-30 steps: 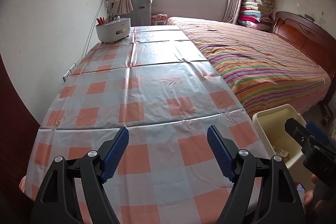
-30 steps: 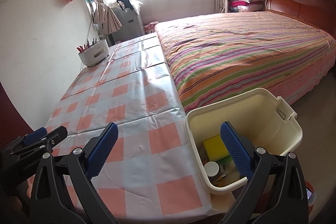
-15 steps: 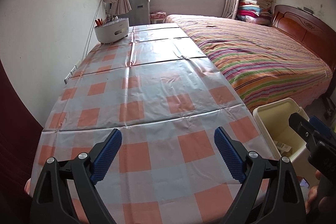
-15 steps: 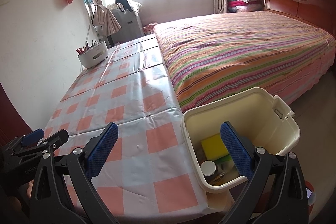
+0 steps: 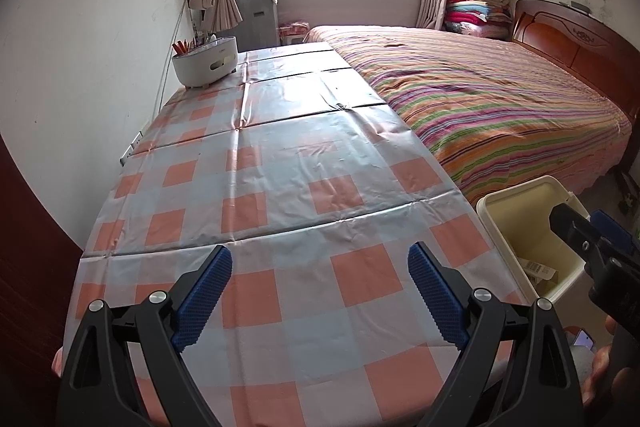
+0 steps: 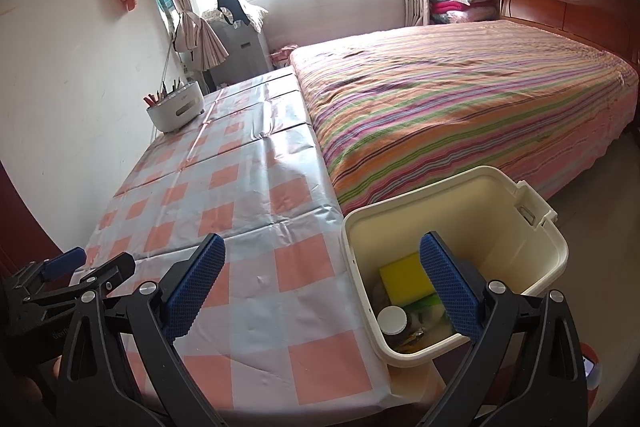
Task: Collect trash
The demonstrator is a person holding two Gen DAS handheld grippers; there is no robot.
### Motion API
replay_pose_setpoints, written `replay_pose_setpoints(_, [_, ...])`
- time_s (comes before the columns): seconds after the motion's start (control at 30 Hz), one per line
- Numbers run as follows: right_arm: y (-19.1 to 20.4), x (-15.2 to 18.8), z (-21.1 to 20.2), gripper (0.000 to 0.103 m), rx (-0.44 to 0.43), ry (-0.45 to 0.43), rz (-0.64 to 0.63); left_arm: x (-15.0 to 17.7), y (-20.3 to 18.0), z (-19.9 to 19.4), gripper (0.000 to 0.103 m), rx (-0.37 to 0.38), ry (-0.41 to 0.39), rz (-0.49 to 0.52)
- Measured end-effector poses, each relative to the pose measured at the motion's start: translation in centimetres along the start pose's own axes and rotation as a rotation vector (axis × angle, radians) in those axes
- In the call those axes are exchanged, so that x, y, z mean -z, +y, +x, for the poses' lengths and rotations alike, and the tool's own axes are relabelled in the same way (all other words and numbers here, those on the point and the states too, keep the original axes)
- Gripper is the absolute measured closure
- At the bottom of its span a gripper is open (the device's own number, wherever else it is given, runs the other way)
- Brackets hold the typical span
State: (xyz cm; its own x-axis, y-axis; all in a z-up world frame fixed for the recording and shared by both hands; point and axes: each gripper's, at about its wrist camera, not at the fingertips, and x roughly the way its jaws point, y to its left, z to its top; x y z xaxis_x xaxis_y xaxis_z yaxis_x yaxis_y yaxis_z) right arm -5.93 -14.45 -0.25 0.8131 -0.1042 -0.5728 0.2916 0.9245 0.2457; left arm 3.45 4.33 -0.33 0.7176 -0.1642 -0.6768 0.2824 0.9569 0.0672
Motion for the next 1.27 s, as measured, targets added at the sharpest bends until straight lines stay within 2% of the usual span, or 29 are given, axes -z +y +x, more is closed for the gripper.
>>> replay_pose_setpoints(0.7, [-0.6, 0.4, 0.3, 0.007, 0.016, 0.005, 0.015, 0.0, -1.5, 1.0, 0.016, 0.05, 0.049, 0.048])
replay_pose_setpoints(0.9, [-0.9, 0.6, 0.3, 0.007, 0.027, 0.006, 0.024, 0.0, -2.1, 0.7, 0.016, 0.075, 0.029, 0.054])
replay_pose_setpoints(1.27, [-1.3, 0.7, 0.1, 0.007, 0.034, 0.005, 0.035, -0.2, -2.7, -0.1, 0.016, 0.008, -0.032, 0.086])
